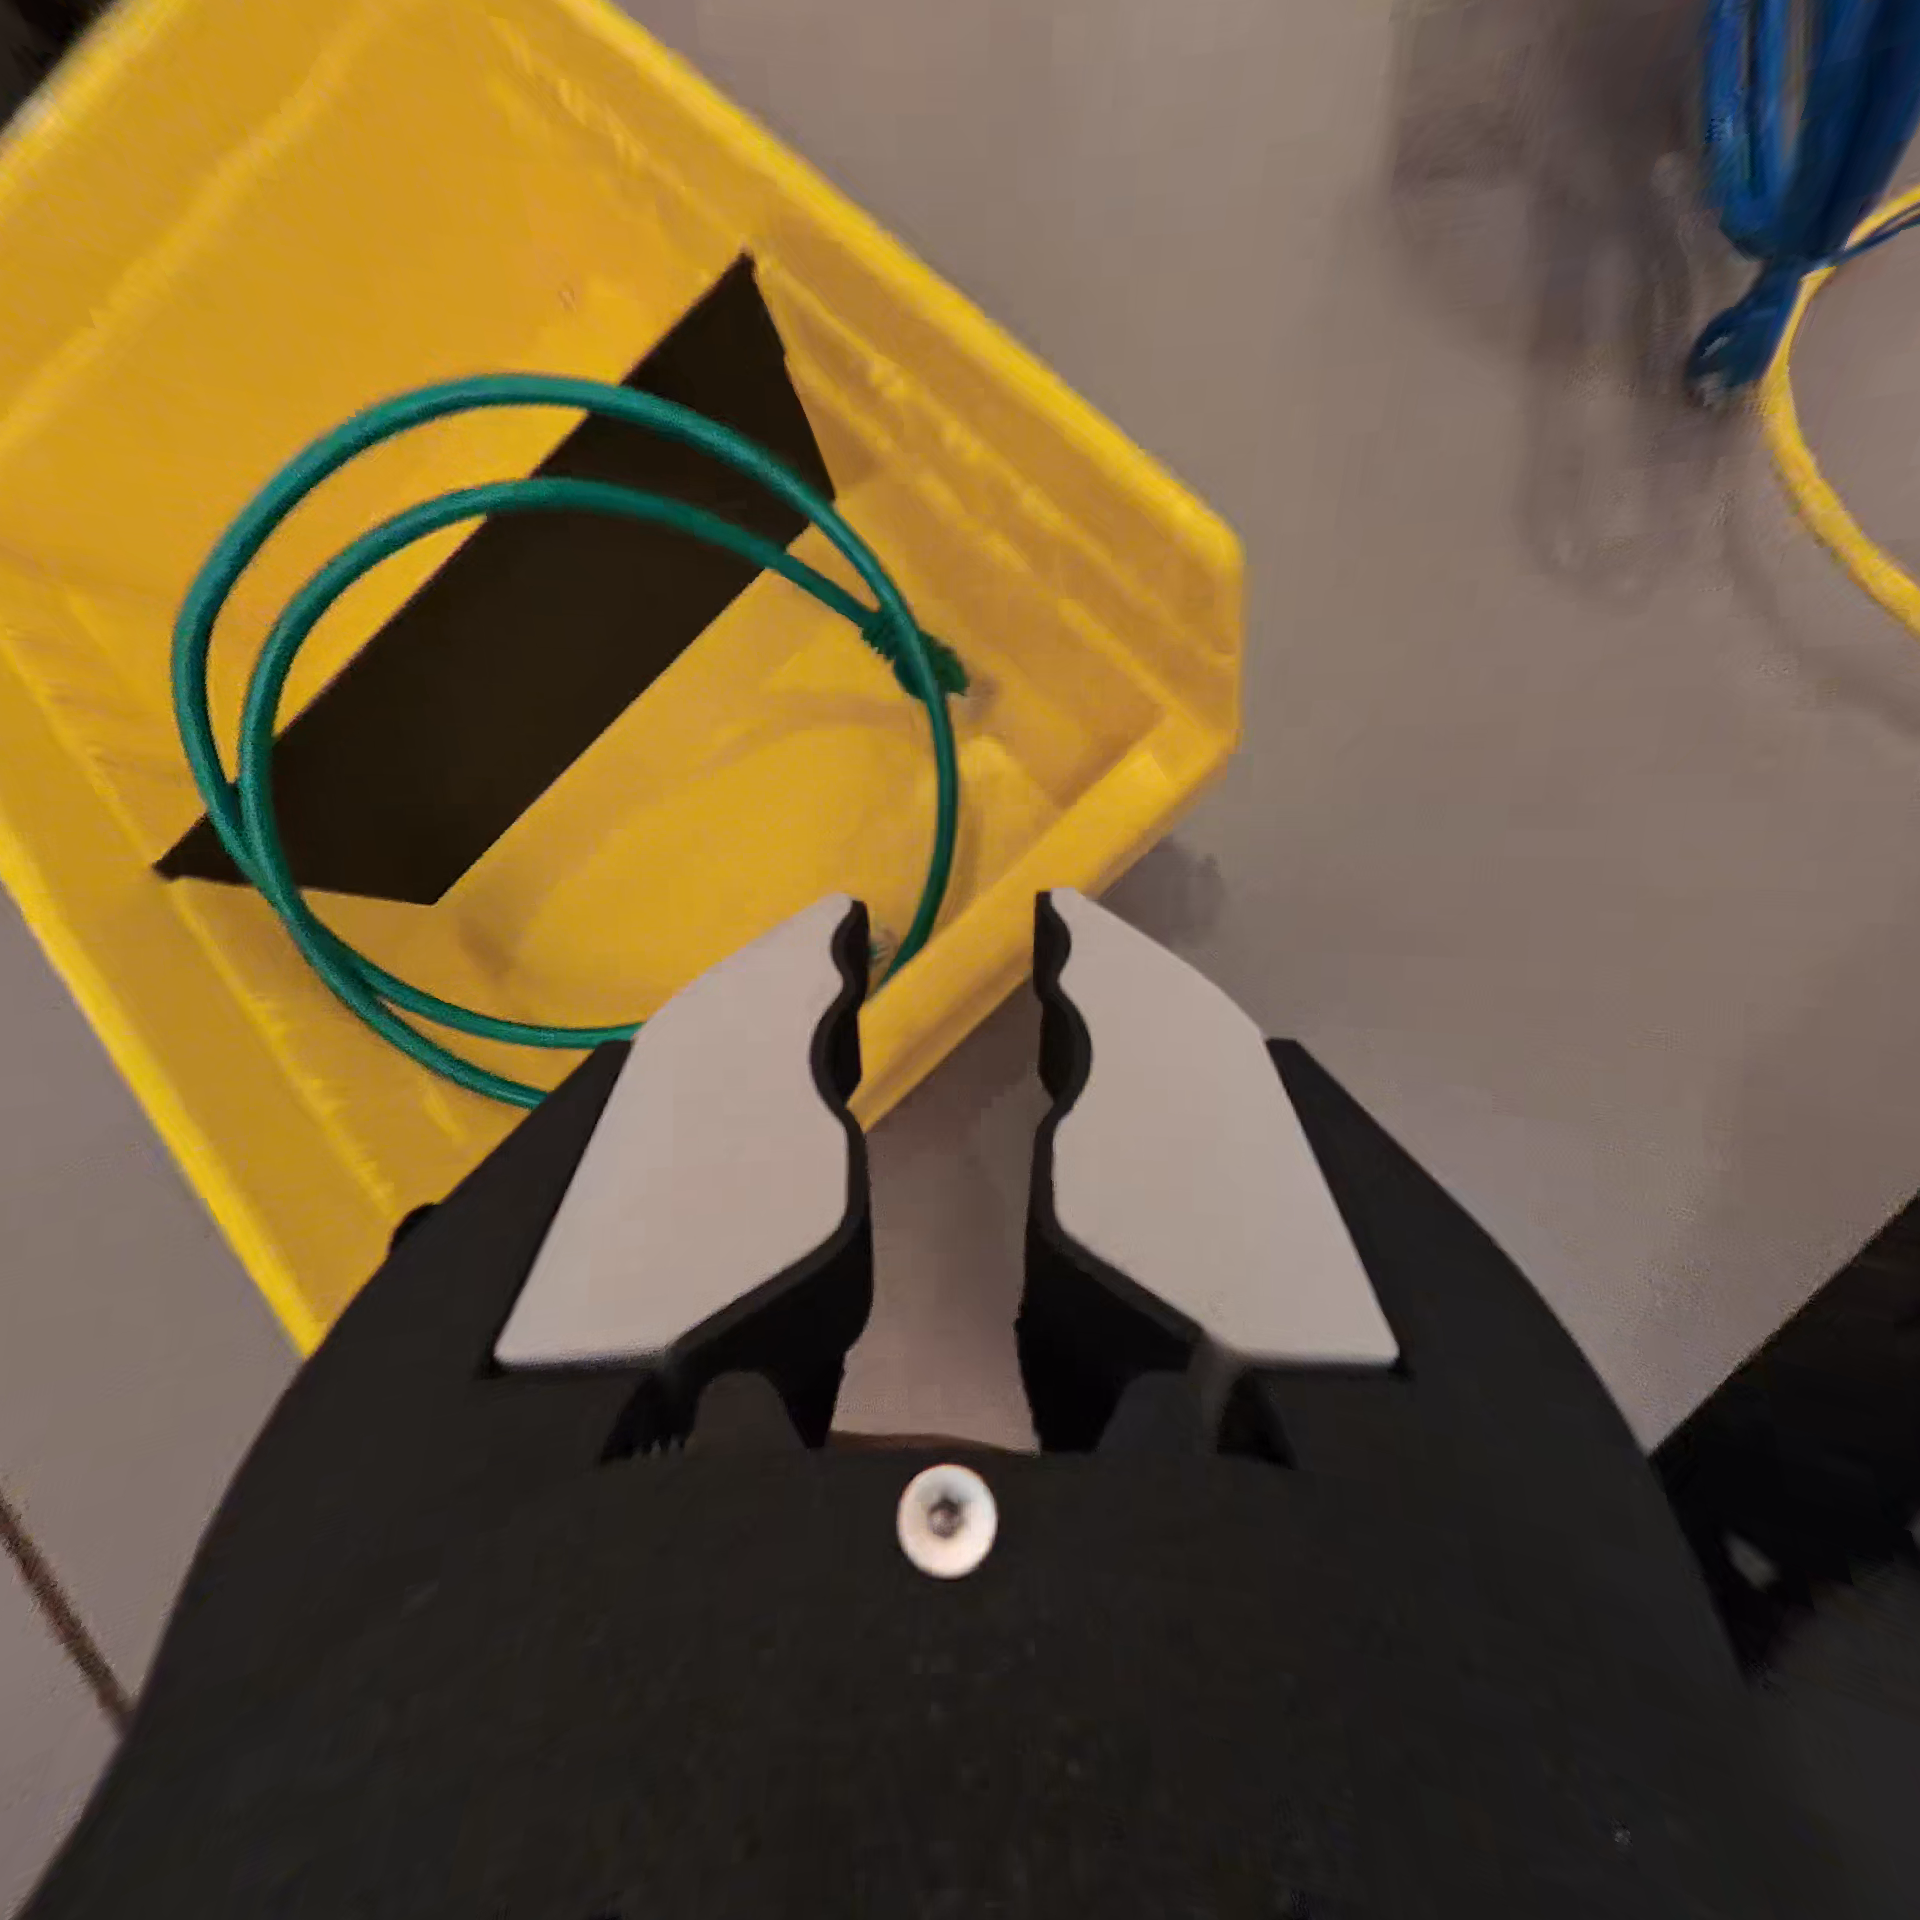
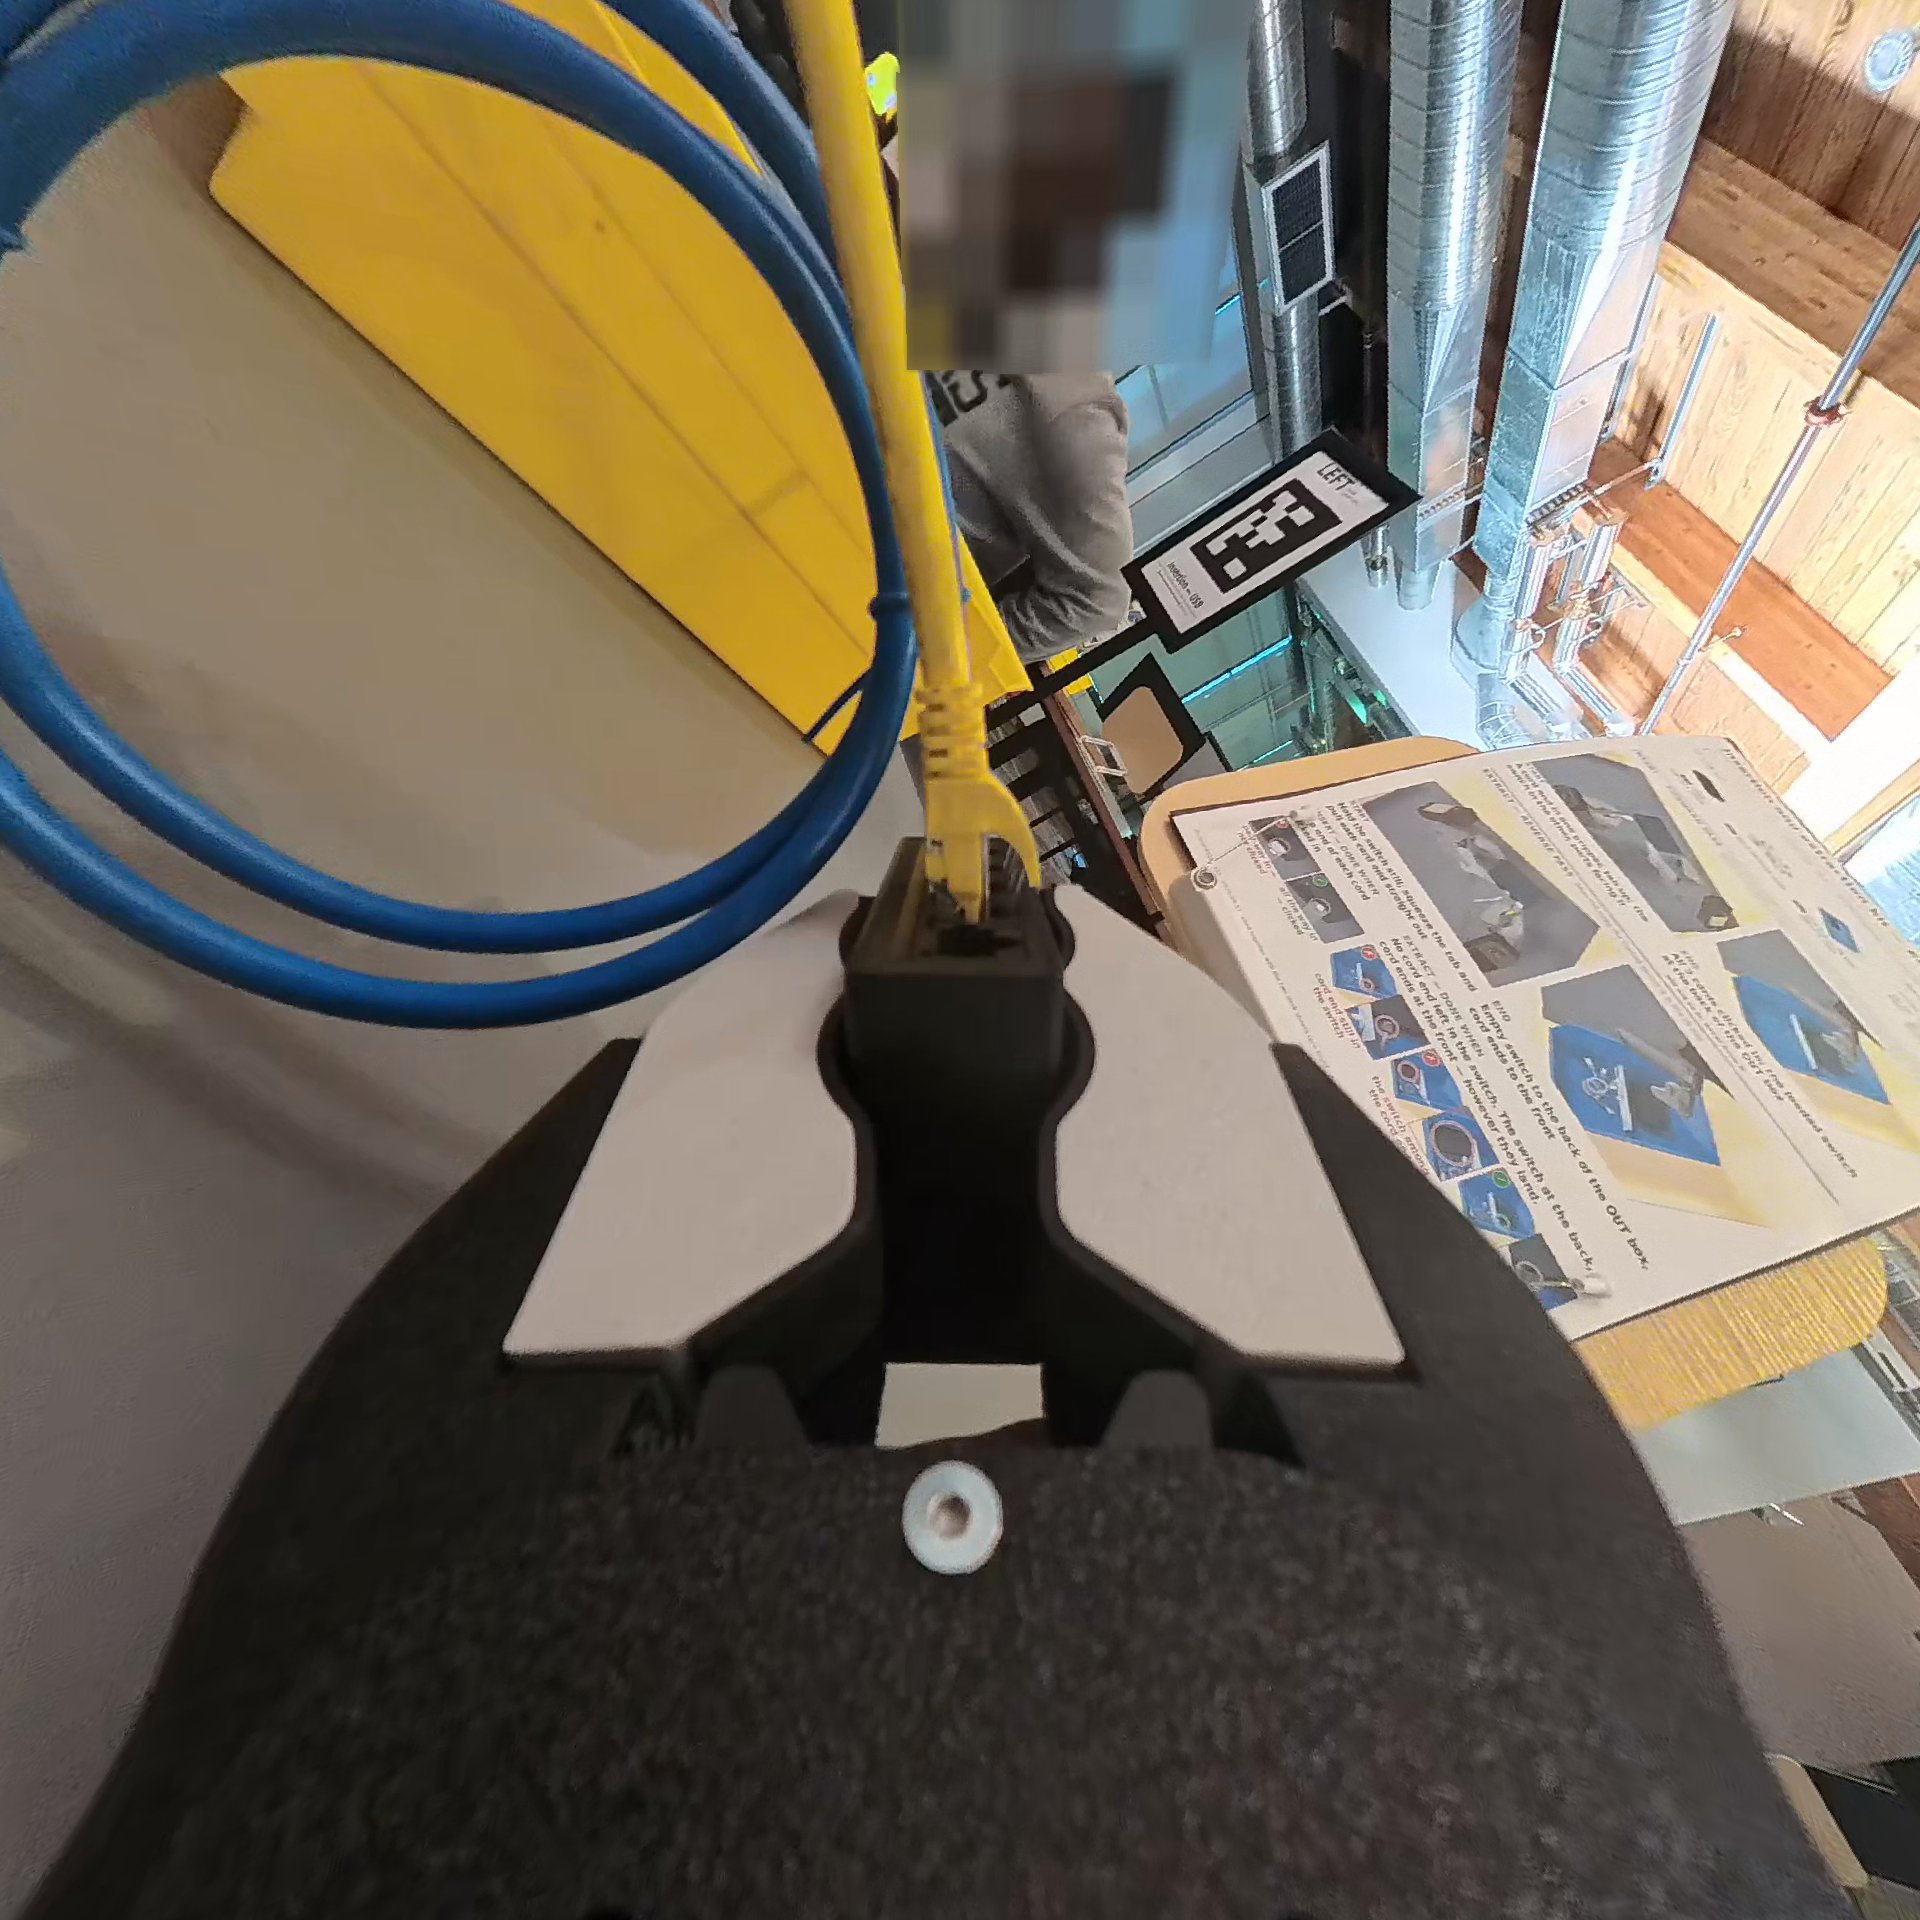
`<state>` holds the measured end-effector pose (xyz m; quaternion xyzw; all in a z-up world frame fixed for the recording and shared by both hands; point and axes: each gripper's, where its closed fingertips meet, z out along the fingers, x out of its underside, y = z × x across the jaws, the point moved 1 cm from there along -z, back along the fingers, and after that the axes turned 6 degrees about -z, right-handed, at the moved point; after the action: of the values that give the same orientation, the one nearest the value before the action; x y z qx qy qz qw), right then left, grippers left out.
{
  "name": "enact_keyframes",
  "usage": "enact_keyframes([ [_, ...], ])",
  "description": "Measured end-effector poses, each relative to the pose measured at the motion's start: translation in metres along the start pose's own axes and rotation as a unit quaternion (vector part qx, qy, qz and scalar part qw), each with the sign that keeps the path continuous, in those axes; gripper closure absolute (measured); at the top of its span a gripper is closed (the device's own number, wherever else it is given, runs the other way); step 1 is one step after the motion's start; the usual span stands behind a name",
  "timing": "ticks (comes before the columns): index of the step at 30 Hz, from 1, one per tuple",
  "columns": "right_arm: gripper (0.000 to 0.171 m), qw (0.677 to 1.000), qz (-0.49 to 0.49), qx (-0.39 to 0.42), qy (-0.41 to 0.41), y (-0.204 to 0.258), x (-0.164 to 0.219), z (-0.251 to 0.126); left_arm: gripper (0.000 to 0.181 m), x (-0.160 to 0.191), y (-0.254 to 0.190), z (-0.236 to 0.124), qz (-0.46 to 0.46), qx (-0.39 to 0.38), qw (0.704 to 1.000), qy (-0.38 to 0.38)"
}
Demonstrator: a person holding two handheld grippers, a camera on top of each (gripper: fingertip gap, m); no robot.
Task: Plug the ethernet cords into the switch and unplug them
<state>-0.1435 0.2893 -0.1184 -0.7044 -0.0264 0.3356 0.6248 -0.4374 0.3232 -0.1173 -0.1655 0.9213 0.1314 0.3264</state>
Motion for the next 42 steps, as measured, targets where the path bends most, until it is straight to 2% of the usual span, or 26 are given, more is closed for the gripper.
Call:
enact_keyframes([
  [4, 0.141, 1.000, 0.004, -0.005, 0.003, 0.001, 0.002, 0.001, 0.140, -0.024, 0.024, 0.023, -0.025, 0.125, 0.991, 0.037],
  [7, 0.141, 1.000, 0.005, -0.007, 0.005, 0.001, 0.003, 0.001, 0.124, -0.038, 0.035, 0.055, -0.064, 0.152, 0.984, 0.064],
  [12, 0.141, 1.000, 0.010, -0.011, 0.005, 0.002, 0.004, 0.001, 0.129, -0.039, 0.027, 0.096, -0.065, 0.155, 0.982, 0.088],
  [15, 0.141, 1.000, 0.013, -0.014, 0.005, 0.002, 0.004, 0.002, 0.159, -0.027, 0.023, 0.112, -0.049, 0.136, 0.981, 0.126],
  [17, 0.141, 1.000, 0.014, -0.015, 0.005, 0.002, 0.004, 0.002, 0.170, -0.036, 0.027, 0.109, -0.052, 0.110, 0.989, 0.090],
  [19, 0.142, 1.000, 0.014, -0.015, 0.005, 0.002, 0.005, 0.002, 0.171, -0.049, 0.042, 0.091, -0.051, 0.060, 0.996, 0.038],
  [23, 0.141, 1.000, 0.011, -0.014, 0.006, 0.002, 0.005, 0.002, 0.171, -0.098, 0.048, 0.019, -0.054, 0.015, 0.990, -0.131],
  [26, 0.141, 1.000, 0.009, -0.012, 0.007, 0.002, 0.005, 0.002, 0.171, -0.129, 0.017, -0.029, -0.027, 0.016, 0.968, -0.251],
  [29, 0.141, 1.000, 0.007, -0.010, 0.007, 0.001, 0.004, 0.001, 0.171, -0.139, -0.035, -0.043, -0.002, 0.013, 0.950, -0.311],
  [35, 0.142, 1.000, 0.004, -0.008, 0.009, 0.001, 0.005, 0.001, 0.171, -0.131, -0.144, -0.040, -0.026, -0.013, 0.934, -0.357],
  [38, 0.141, 1.000, 0.005, -0.008, 0.008, 0.001, 0.005, 0.001, 0.171, -0.126, -0.173, -0.043, -0.092, -0.050, 0.934, -0.343],
  [40, 0.141, 1.000, 0.006, -0.008, 0.006, 0.001, 0.004, 0.001, 0.171, -0.124, -0.192, -0.043, -0.150, -0.019, 0.924, -0.352],
  [42, 0.141, 1.000, 0.007, -0.010, 0.005, 0.001, 0.004, 0.001, 0.171, -0.114, -0.189, -0.028, -0.206, -0.009, 0.922, -0.328],
])
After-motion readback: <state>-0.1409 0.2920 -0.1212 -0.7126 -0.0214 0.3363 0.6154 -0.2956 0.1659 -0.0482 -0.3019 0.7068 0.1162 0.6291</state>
